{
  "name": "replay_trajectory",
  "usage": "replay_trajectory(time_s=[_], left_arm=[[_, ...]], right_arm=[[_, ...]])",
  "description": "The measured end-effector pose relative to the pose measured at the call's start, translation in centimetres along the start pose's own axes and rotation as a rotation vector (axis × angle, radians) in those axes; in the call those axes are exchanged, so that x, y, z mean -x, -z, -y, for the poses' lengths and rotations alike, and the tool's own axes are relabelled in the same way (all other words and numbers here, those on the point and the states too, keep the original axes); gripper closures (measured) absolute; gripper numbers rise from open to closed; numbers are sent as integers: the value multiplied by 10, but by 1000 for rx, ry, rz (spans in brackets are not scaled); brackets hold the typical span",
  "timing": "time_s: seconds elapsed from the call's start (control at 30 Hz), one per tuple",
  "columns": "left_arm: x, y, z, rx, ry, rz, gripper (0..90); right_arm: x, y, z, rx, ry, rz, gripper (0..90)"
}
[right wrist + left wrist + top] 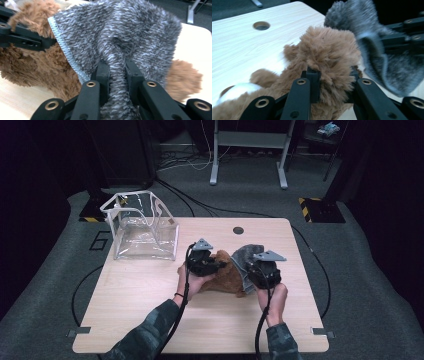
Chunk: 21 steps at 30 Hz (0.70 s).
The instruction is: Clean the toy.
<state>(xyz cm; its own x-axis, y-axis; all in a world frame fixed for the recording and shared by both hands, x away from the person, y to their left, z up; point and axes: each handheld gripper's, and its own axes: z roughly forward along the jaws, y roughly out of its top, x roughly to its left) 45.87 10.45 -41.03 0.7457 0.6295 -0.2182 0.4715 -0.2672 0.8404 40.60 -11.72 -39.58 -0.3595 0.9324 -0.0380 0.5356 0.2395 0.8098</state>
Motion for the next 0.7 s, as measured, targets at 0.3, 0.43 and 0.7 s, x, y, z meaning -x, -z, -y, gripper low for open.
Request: replay_trajectory(time_s=[0.3,0.43,0.7], left_arm=[[-12,23,9,8,-17,-124,512],[-16,35,21,-18,-35,-177,420],[-30,34,36,-35,4,-196,407]], right_arm=[[-14,-43,-3,-88,13,22,773],[-9,-43,-1,-91,18,16,773],[-15,-40,-4,-77,15,19,771]])
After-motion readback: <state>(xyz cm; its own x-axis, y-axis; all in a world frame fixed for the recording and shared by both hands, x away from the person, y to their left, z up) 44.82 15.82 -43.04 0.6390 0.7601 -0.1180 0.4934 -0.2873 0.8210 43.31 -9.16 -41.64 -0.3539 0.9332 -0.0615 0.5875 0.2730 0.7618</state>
